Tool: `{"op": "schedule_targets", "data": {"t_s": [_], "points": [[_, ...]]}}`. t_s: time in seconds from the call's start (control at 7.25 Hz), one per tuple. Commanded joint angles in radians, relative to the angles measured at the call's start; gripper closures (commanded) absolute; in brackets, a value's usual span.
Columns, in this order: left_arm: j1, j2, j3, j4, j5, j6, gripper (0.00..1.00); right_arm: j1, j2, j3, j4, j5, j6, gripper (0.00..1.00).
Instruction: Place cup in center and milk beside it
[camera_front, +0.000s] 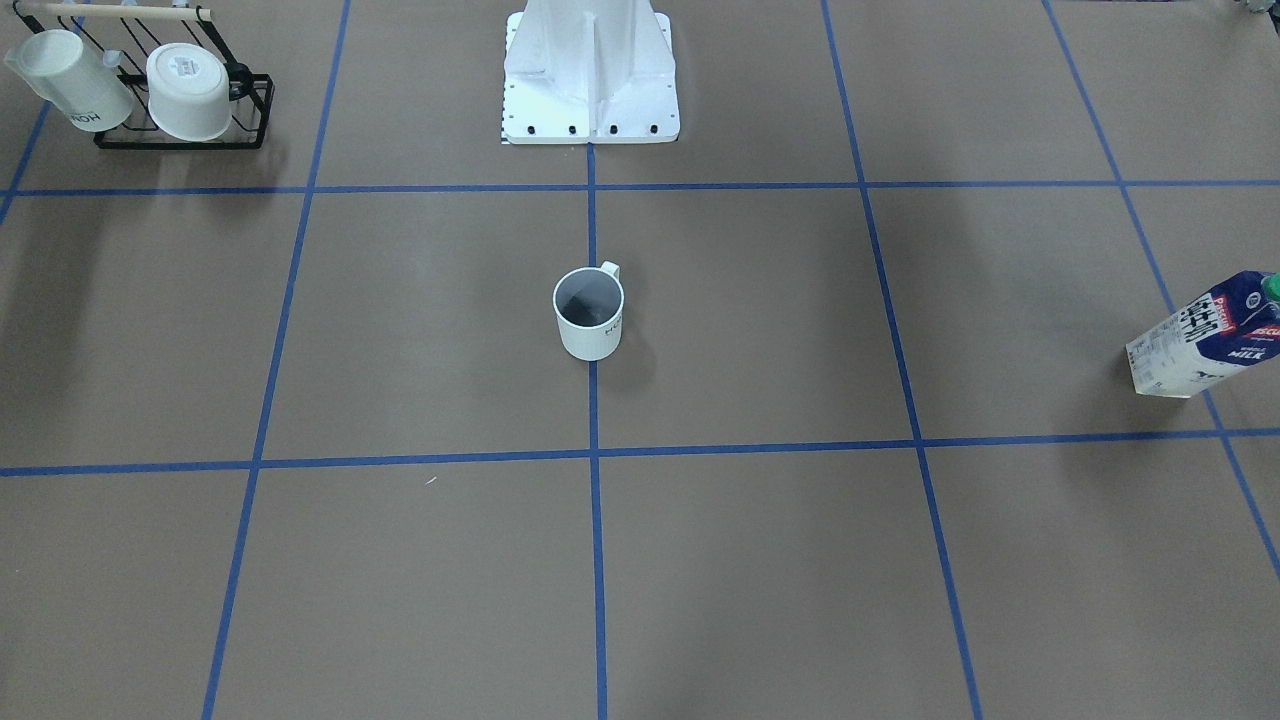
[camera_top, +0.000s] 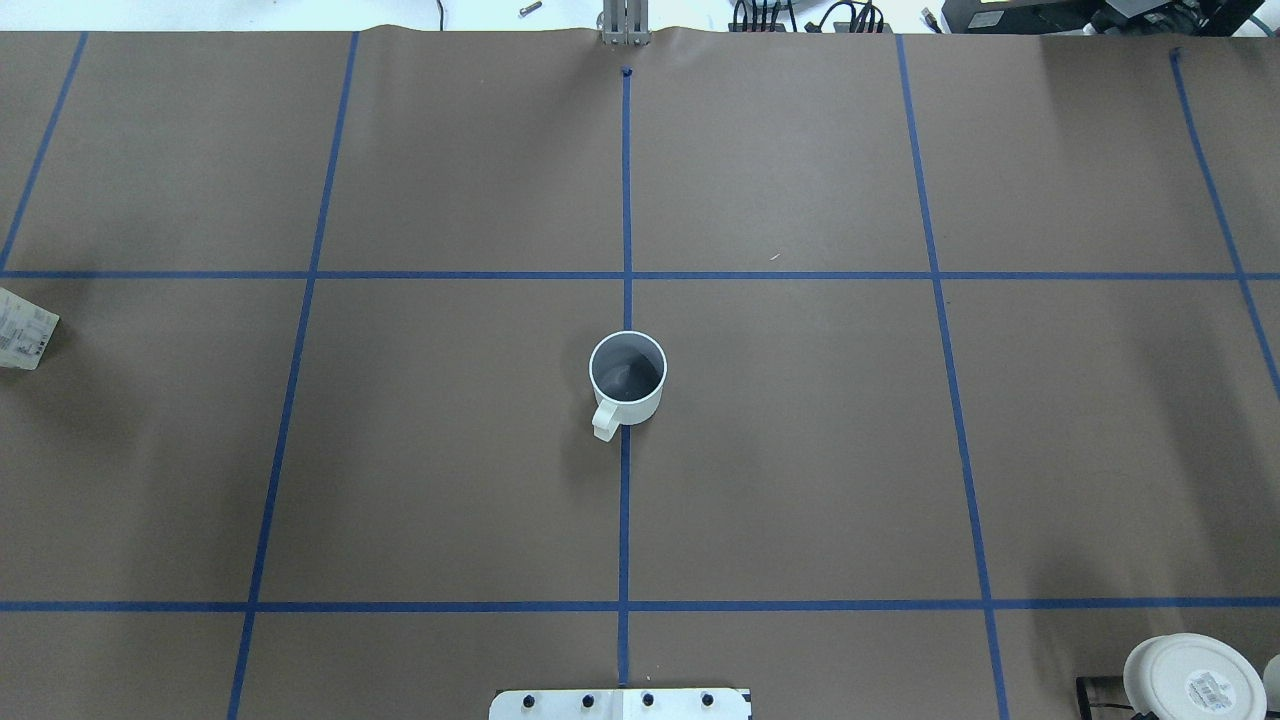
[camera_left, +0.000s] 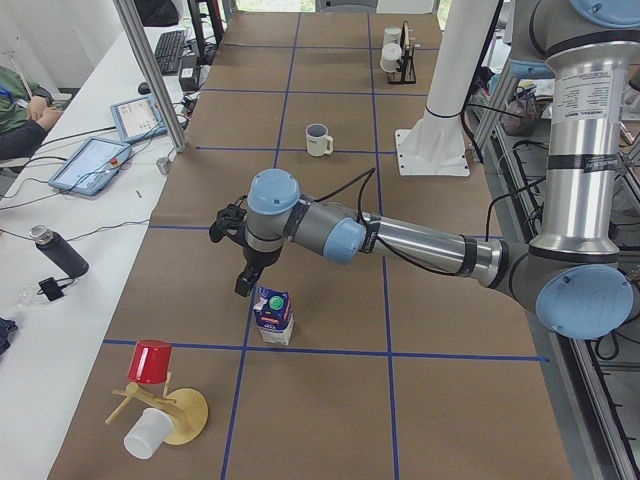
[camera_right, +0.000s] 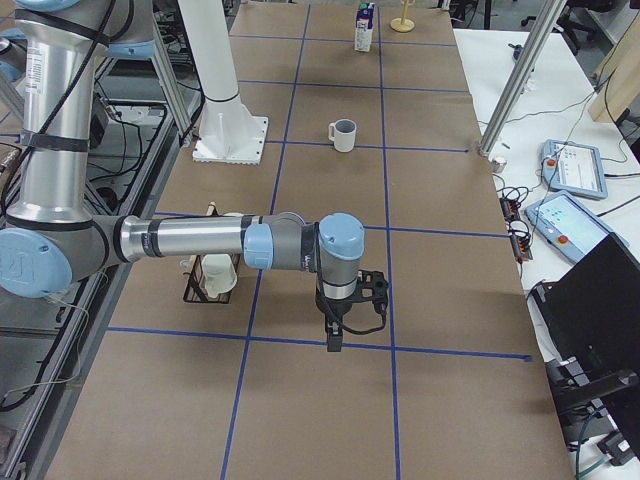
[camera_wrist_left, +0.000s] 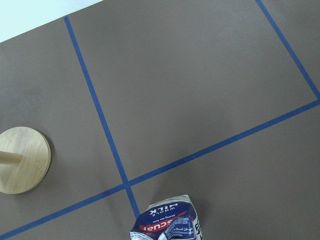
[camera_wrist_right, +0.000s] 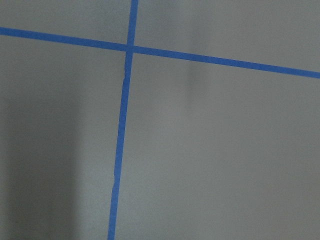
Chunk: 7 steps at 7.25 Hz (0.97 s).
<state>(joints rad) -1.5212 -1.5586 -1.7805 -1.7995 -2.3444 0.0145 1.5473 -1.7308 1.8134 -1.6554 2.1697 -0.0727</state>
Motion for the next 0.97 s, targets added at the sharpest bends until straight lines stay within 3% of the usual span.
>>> {"op": "schedule_targets", "data": {"t_s": [0.0, 0.14, 0.55, 0.83], "points": [[0.004, -0.006, 0.112, -0.125, 0.004, -0.025, 0.01, -0.001, 0.003, 0.0, -0.001, -0.004, -0.002, 0.0], [0.033, 0.0, 0.16, -0.177, 0.005, -0.033, 0.01, -0.001, 0.004, -0.002, -0.001, -0.004, -0.001, 0.0], [0.117, 0.055, 0.167, -0.329, 0.005, -0.244, 0.01, -0.006, 0.004, -0.005, 0.0, -0.004, -0.002, 0.0], [0.139, 0.077, 0.183, -0.351, 0.008, -0.252, 0.01, -0.009, 0.004, -0.008, 0.002, -0.004, -0.001, 0.0]]}}
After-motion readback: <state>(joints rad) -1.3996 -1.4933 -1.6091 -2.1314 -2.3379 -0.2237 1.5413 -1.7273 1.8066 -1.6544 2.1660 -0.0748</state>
